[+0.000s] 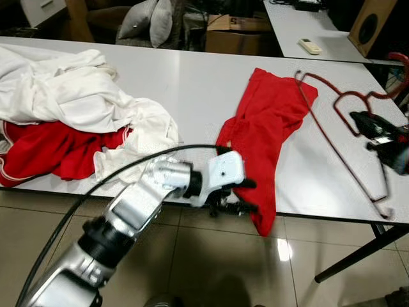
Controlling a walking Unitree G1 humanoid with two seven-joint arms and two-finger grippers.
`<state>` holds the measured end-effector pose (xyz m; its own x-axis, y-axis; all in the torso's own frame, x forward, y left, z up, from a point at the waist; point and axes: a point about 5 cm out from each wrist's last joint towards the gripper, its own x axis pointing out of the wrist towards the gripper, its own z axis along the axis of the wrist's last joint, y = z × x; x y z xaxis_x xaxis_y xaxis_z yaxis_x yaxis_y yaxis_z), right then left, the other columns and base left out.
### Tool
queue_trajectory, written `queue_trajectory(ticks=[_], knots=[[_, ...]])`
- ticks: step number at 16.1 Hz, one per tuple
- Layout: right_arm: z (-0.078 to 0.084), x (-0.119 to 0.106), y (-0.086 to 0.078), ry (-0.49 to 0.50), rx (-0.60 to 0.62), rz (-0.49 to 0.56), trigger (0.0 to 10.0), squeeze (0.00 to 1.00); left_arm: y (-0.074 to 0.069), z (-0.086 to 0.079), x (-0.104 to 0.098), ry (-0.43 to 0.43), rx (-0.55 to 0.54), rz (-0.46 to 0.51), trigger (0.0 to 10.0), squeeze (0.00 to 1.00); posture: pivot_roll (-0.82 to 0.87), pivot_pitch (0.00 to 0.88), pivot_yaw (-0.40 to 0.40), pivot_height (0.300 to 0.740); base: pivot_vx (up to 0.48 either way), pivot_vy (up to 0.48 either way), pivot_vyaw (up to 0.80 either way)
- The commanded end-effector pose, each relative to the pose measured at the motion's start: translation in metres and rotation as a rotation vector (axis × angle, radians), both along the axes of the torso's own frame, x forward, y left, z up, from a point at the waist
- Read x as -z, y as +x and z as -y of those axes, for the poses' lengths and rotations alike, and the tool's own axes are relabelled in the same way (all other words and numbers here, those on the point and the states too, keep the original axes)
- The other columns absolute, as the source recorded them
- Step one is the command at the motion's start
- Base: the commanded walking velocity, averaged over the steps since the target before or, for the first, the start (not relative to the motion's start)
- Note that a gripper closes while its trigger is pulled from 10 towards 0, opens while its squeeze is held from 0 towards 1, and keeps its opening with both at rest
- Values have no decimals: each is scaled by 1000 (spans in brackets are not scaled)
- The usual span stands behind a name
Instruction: Hang hanger
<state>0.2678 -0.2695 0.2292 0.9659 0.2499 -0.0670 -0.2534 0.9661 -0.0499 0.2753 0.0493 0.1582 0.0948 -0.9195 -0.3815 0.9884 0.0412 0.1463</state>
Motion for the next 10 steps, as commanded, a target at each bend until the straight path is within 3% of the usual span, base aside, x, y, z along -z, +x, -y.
queue_trajectory(ticks=[1,2,3,4,5,6,7,9,10], knots=[[-6,-10,0,15,-1,40,10000,0,0,-1,-9,-49,-11,-4,10000,1000,-51,28,-18,740,0,0,0],[-14,-13,1,16,5,82,10000,0,3,-7,-15,-121,-94,5,10000,1000,-48,30,-17,740,0,0,0],[-23,-16,3,36,50,140,10000,0,13,-17,-22,-209,-283,69,10000,1000,-45,36,-12,740,0,0,0],[-29,-17,3,52,82,160,10000,0,19,-29,-26,-274,-458,88,10000,878,-46,37,-10,740,0,0,0],[-31,-17,3,57,86,163,10000,0,21,-33,-26,-296,-506,88,10000,878,-46,37,-10,740,0,0,0],[-41,-17,1,74,107,177,10000,0,21,-48,-32,-369,-663,138,10000,4,-46,44,-11,740,0,0,0],[-53,-10,-3,103,156,179,10000,0,21,-69,-38,-417,-882,144,10000,0,-38,45,-15,740,0,0,0],[-69,-4,-9,169,145,173,10000,0,17,-84,-41,-387,-981,188,10000,0,-29,47,-19,740,0,0,0],[-82,2,-17,180,125,175,10000,0,10,-94,-36,-318,-1030,243,10000,0,-3,50,-31,740,0,0,0]])
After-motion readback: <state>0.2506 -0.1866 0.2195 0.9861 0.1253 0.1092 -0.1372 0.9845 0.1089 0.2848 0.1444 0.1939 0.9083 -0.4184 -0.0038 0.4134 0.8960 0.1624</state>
